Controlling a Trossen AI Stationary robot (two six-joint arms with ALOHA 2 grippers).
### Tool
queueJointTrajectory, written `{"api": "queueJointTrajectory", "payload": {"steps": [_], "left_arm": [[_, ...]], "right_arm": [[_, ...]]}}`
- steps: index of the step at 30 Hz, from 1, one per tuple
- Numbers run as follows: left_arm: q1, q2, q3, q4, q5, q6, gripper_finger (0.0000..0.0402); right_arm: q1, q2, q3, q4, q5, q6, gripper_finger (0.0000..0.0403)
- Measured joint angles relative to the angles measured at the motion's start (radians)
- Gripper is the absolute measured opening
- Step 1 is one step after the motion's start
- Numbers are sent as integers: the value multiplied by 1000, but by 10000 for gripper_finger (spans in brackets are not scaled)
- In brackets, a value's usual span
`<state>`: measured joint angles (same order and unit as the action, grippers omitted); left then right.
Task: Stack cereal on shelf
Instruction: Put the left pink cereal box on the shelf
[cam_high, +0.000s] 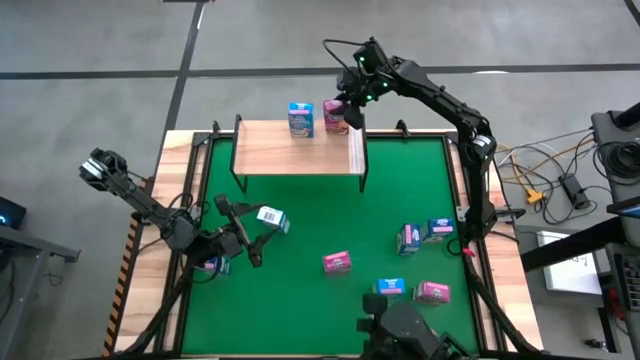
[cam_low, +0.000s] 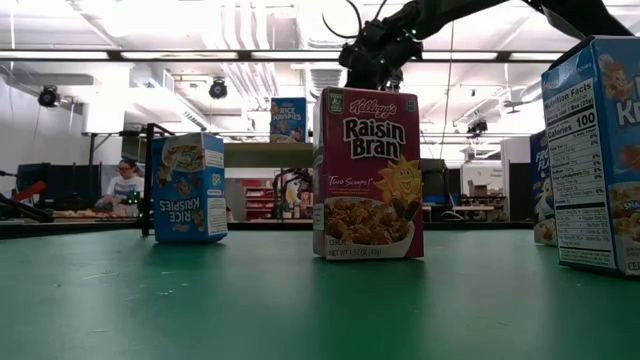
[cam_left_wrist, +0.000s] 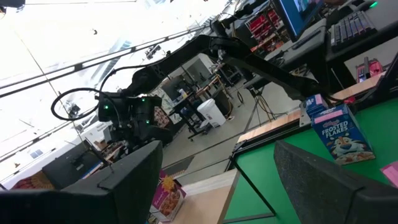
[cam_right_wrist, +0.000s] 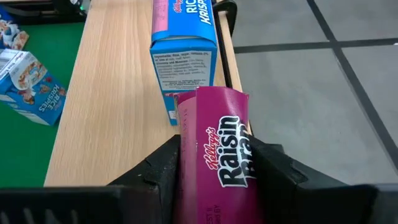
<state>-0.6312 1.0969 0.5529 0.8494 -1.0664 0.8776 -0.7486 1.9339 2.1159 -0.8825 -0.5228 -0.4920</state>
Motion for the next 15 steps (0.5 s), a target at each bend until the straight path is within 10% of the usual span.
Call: {"api": "queueJointTrajectory", "payload": {"steps": [15], "left_arm": [[0, 0, 0, 0, 0, 0, 291]], "right_arm": [[2, 0, 0, -2, 0, 9, 212]]}}
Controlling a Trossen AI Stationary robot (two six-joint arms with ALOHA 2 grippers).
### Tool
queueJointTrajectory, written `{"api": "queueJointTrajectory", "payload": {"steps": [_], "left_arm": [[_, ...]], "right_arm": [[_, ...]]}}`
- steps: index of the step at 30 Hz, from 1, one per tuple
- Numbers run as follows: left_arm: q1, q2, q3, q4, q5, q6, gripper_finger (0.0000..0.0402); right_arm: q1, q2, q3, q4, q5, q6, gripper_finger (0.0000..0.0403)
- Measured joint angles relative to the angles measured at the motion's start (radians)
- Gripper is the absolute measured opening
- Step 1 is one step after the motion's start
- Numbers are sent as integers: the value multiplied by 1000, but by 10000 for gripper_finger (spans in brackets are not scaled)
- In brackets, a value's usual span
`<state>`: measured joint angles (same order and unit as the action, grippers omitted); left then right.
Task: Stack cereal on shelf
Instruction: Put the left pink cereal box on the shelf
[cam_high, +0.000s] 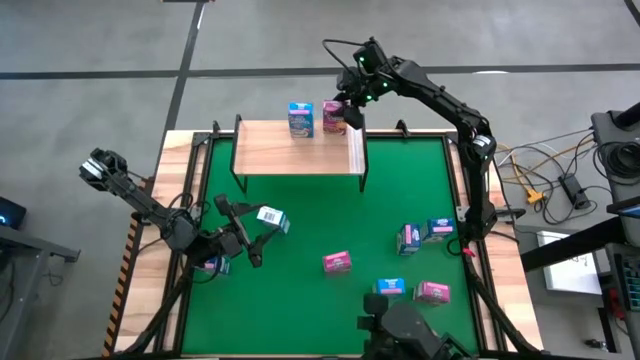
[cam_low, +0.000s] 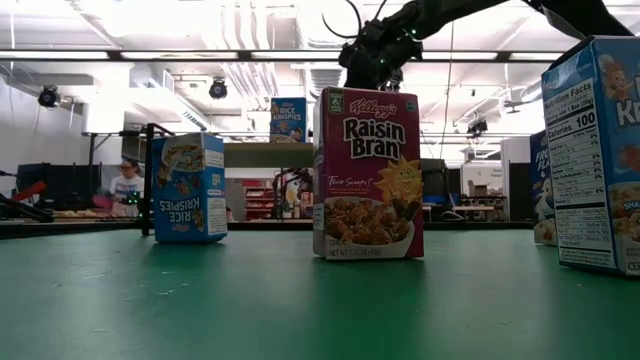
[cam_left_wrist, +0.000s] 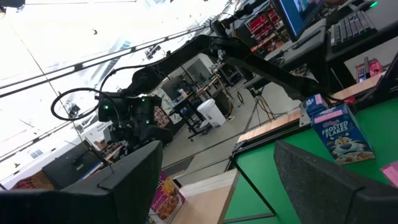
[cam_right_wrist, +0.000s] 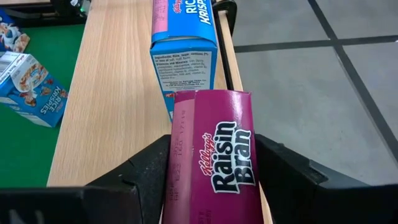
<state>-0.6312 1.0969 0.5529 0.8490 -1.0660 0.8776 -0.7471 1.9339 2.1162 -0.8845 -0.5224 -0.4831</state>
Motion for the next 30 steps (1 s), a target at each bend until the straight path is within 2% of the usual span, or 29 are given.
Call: {"api": "queueJointTrajectory", "payload": {"steps": [7, 20, 24, 30], "left_arm": [[0, 0, 0, 0, 0, 0, 291], [0, 0, 0, 0, 0, 0, 291], [0, 0, 0, 0, 0, 0, 291], [0, 0, 0, 0, 1, 0, 291]], "right_arm": [[0, 0, 5, -4, 0, -10, 203], [2, -2, 5, -58, -7, -65, 152], [3, -2, 5, -58, -8, -61, 158], [3, -2, 4, -64, -8, -55, 191]]}}
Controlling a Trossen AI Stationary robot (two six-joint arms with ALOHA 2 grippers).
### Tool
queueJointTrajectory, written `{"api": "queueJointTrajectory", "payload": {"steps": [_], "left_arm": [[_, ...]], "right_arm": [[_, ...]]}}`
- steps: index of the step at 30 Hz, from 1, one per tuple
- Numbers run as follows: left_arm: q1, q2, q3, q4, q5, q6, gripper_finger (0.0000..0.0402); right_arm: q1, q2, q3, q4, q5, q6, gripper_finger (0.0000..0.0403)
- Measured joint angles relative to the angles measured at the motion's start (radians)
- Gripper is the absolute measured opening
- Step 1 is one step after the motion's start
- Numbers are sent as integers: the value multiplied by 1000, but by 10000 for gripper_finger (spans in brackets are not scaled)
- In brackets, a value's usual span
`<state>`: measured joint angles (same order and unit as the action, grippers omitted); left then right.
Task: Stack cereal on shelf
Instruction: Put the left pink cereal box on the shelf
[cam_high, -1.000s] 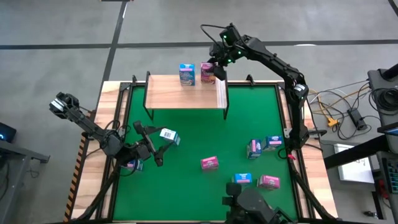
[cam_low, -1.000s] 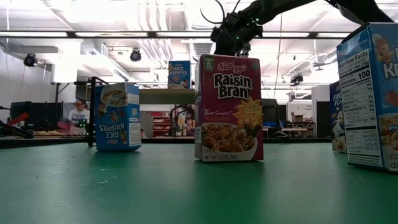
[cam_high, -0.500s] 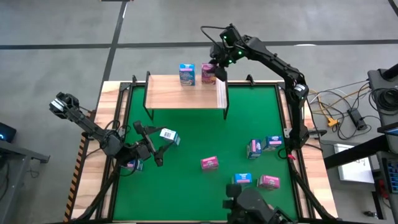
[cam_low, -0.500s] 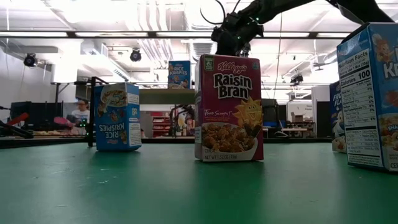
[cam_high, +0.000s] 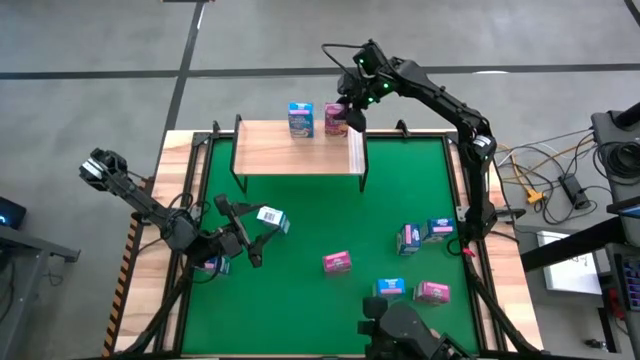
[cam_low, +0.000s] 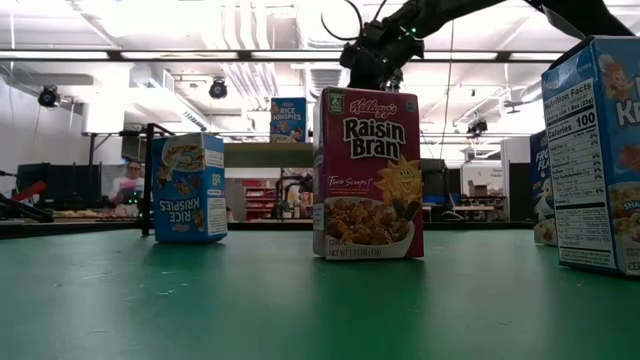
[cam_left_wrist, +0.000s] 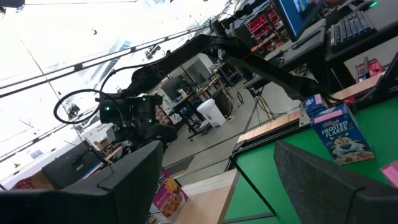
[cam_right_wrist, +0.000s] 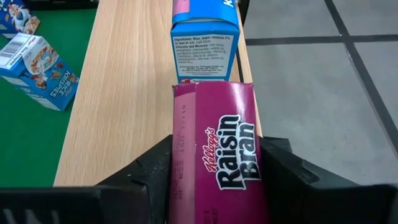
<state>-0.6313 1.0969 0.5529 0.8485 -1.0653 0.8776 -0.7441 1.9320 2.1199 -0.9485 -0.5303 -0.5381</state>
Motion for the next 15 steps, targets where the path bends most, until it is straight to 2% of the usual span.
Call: {"api": "queueJointTrajectory", "payload": {"steps": [8, 15], "left_arm": [[0, 0, 0, 0, 0, 0, 291], [0, 0, 0, 0, 0, -7, 291]], "right_arm": [[0, -10, 0, 5, 1, 21, 231], [18, -90, 5, 12, 1, 92, 243]]}}
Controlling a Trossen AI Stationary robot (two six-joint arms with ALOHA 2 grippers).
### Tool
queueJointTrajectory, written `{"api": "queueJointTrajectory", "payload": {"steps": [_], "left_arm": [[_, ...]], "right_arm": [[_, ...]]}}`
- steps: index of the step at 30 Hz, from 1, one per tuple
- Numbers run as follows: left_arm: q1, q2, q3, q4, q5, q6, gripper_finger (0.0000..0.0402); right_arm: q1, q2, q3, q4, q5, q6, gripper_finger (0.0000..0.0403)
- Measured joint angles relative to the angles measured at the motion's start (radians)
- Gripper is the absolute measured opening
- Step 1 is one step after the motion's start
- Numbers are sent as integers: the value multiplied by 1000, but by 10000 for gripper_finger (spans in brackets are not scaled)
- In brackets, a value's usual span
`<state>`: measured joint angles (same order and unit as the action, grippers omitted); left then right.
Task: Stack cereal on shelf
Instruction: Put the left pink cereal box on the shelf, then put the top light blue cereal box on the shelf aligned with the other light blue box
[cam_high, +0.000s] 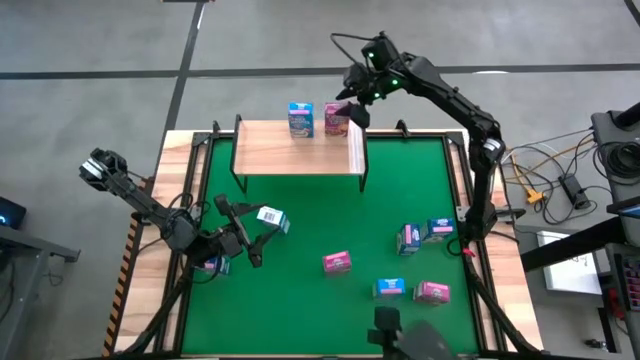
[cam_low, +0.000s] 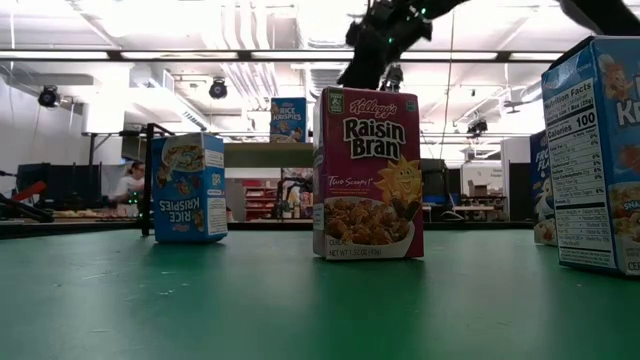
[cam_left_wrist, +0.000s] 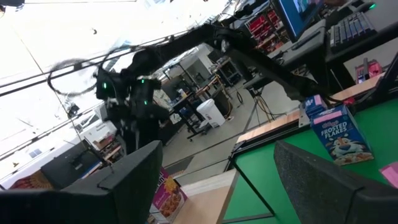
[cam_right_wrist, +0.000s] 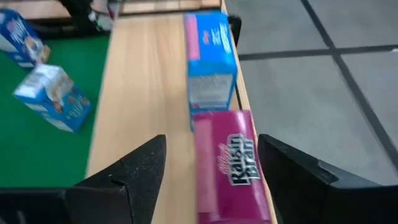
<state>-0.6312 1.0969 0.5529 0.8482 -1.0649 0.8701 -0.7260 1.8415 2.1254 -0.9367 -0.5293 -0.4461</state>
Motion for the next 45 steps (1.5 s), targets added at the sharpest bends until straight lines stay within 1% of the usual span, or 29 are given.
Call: {"api": "queueJointTrajectory", "payload": {"steps": [5, 10, 13, 17, 21, 26, 32, 38, 45], "left_arm": [[0, 0, 0, 0, 1, -19, 291], [0, 0, 0, 0, 1, -63, 291], [0, 4, 6, 0, 1, -88, 291], [0, 15, 7, 0, 1, -109, 291], [0, 22, 7, -1, 0, -132, 291], [0, 24, 7, -1, 0, -162, 291], [0, 24, 7, -19, 0, -206, 291], [0, 30, 8, -45, -2, -282, 291], [0, 55, 8, -71, -2, -365, 291]], "right_arm": [[58, -73, -1, 30, 1, 53, 232], [155, -130, -24, 51, 6, 60, 231], [218, -161, -64, 77, 7, 61, 231], [297, -202, -150, 124, 7, 62, 231], [365, -261, -279, 206, 20, 64, 231], [445, -372, -490, 353, 124, 82, 231], [516, -505, -769, 585, 141, 125, 231], [553, -603, -995, 785, 156, 172, 231], [563, -673, -1171, 974, 171, 215, 231]]}}
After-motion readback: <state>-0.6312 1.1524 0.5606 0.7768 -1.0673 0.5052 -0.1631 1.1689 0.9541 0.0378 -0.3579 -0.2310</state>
